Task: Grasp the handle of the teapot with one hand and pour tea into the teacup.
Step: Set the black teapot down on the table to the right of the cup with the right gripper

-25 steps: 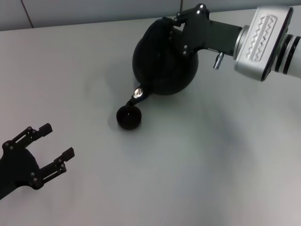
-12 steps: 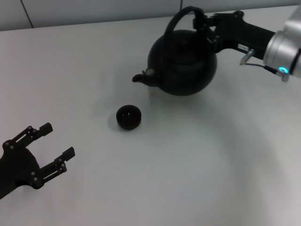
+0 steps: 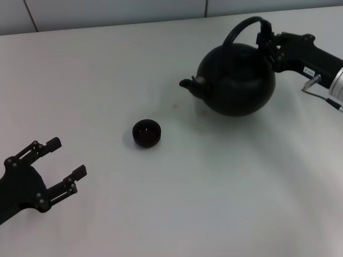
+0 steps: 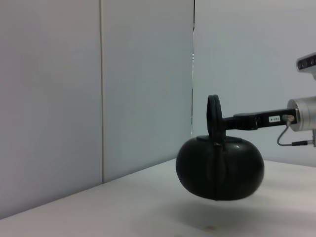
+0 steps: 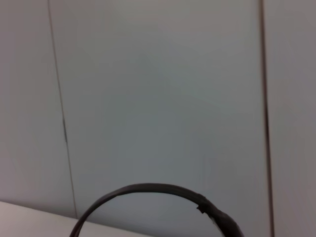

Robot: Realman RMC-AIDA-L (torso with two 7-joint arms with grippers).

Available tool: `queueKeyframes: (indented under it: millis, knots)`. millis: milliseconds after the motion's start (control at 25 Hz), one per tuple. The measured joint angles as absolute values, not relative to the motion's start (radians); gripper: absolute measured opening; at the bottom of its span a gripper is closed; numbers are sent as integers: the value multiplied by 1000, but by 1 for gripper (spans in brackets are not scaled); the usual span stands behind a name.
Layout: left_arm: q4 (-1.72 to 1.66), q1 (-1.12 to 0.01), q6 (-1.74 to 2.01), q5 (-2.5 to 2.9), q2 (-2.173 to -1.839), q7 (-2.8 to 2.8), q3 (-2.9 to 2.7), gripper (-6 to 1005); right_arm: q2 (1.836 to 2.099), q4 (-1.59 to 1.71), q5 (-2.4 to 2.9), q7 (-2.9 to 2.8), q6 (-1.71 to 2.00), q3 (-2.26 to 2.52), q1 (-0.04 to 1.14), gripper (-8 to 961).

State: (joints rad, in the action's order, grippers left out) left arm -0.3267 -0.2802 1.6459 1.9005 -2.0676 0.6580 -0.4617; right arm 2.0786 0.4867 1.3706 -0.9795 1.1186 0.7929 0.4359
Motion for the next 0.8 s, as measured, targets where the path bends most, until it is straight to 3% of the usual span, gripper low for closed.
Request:
queueKeyframes:
  millis: [800]
  knots:
    - [-324,-290,1646,1900,-2069,660,-463,793,2079,399,1369,-848,1129,768,434,88]
